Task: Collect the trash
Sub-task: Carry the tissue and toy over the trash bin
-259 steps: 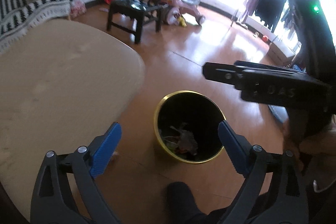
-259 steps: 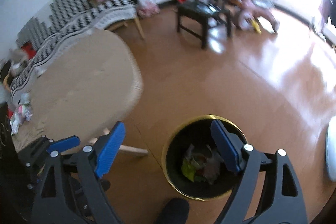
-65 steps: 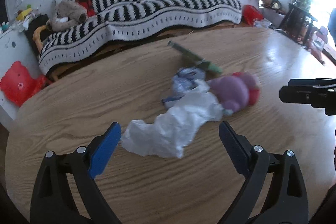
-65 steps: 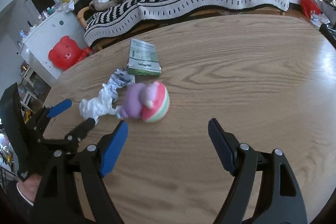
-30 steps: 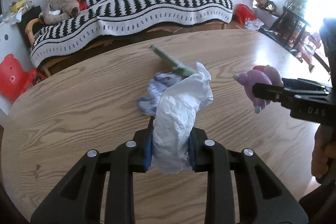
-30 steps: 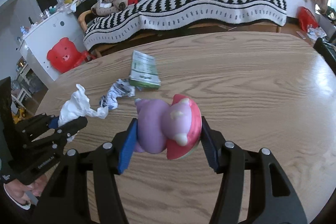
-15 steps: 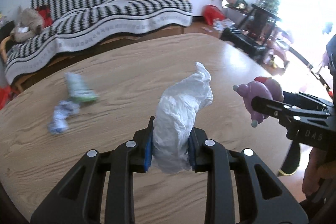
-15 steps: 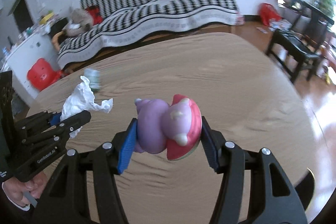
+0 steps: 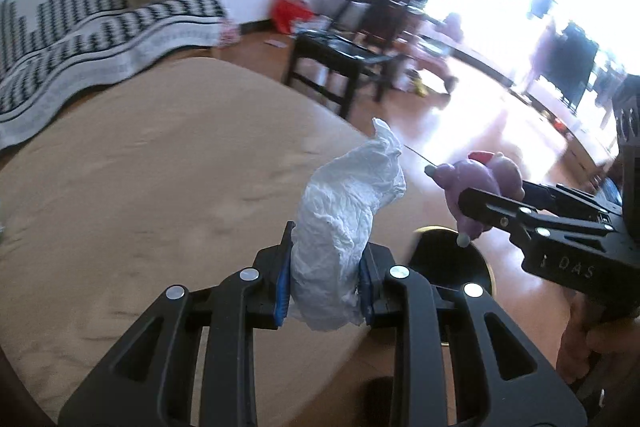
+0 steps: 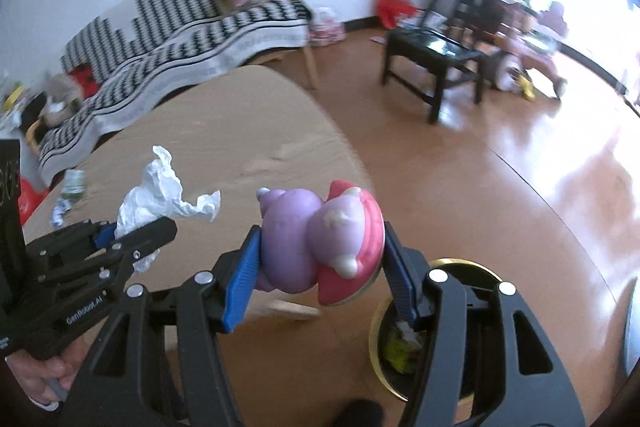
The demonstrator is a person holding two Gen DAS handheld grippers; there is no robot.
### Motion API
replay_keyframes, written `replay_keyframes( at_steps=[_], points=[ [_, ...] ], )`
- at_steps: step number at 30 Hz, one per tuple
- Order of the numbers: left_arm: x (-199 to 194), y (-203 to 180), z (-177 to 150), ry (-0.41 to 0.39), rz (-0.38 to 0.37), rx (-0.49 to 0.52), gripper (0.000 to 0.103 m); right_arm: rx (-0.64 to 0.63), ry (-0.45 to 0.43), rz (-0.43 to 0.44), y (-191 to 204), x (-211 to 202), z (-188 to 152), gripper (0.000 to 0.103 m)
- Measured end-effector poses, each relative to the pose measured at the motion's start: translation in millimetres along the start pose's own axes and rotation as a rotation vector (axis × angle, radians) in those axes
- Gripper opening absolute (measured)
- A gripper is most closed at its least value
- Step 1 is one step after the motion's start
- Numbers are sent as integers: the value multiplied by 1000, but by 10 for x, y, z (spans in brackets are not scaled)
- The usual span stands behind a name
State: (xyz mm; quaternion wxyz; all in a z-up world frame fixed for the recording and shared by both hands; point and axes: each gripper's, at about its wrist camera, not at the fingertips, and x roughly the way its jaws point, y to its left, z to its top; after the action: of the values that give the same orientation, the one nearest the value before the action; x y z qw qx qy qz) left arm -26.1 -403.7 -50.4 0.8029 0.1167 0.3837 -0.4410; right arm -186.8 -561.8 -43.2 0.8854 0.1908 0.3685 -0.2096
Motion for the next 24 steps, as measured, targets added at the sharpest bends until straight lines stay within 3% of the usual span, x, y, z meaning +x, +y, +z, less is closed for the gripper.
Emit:
replay_keyframes(
  at_steps=[11,17,24],
  points=[
    [721,-984,-295,140,-160,98,26,202,91,-105,-1248,-153,-601,58],
    [973,-1221,-430,202,-206,134,26,309,153,-116,-1587,-135,-825,59],
    [1123,-1332,-469,224,-224,135,26,325,153,-115,-1650,-150,-838,59]
  ],
)
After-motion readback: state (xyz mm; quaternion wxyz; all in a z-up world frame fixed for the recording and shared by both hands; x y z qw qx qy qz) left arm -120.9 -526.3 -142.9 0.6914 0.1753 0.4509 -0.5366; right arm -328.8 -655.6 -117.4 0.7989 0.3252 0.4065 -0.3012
